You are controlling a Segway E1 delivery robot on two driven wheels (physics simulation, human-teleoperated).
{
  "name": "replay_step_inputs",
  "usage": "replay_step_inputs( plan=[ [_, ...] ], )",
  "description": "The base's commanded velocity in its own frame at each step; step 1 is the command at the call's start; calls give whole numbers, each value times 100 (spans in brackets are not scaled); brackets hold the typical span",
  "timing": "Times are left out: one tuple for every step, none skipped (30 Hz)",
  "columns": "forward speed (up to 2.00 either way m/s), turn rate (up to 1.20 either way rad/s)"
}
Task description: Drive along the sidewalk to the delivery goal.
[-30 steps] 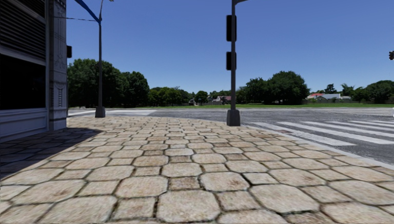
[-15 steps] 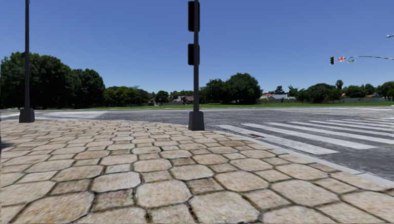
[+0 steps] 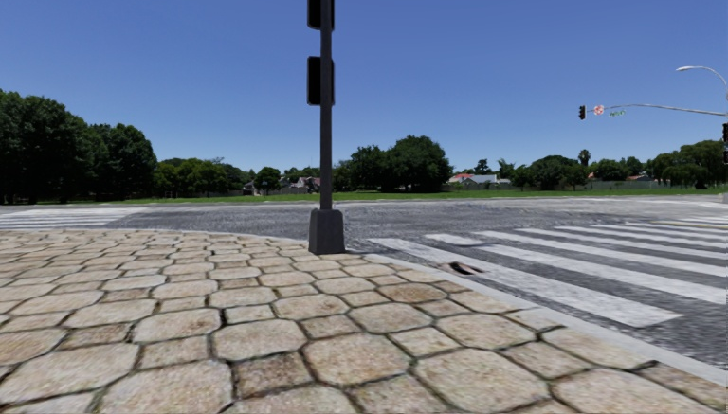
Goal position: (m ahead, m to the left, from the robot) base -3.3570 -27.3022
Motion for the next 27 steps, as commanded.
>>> replay_step_inputs(
  plan=[
    [200, -2],
    [200, -5],
    [200, -15],
    [200, -15],
    [200, -28],
    [200, -38],
    [200, -38],
    [200, -42],
    [200, -44],
    [200, -48],
    [200, -48],
    [200, -53],
    [200, -56],
    [200, -56],
    [200, -57],
    [200, -57],
    [200, -57],
    [200, -58],
    [200, -58],
    [200, -58],
    [200, -58],
    [200, -58],
    [200, -62],
    [200, -64],
    [200, -64],
    [200, -66],
    [200, -67]
  ],
)
